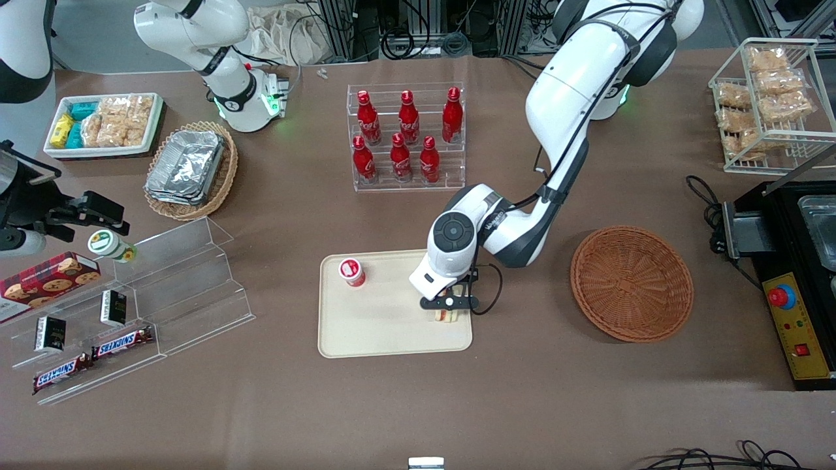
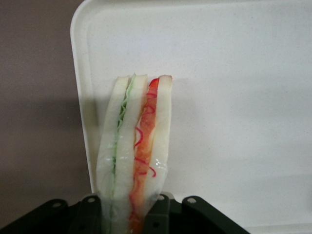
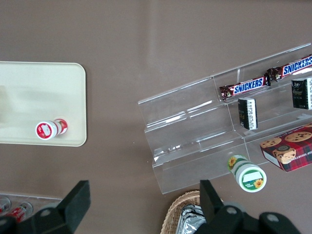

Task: Place sandwich from basket to tray
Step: 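Lower the sandwich onto the tray and open the left gripper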

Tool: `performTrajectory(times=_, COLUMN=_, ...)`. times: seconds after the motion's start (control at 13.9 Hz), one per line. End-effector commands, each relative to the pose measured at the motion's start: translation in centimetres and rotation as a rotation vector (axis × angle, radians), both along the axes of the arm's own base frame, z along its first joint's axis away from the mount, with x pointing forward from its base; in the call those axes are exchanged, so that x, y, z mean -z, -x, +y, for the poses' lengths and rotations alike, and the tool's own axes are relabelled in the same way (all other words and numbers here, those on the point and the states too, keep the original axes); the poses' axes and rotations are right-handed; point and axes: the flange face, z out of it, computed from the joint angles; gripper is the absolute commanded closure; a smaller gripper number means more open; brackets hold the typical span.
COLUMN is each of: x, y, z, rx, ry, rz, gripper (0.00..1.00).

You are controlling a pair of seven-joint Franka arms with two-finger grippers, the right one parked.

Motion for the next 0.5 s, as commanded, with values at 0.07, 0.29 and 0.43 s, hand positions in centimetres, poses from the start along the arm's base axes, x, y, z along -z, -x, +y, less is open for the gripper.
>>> performTrajectory(times=0.07, x=-0.6, y=-0.6, z=-0.2, rx=0.002, ry=0.011, rz=-0.012, gripper=0.01)
performTrajectory(times=0.29, x=-2.9, y=-0.9, z=-0.1, rx=-0.004, ry=0.024, rz=-0.030, gripper=0.01)
performTrajectory(times=0.43, x=-5.9, y=-1.2, z=0.1, rx=-0.020, ry=0.033, rz=-0.061, gripper=0.01)
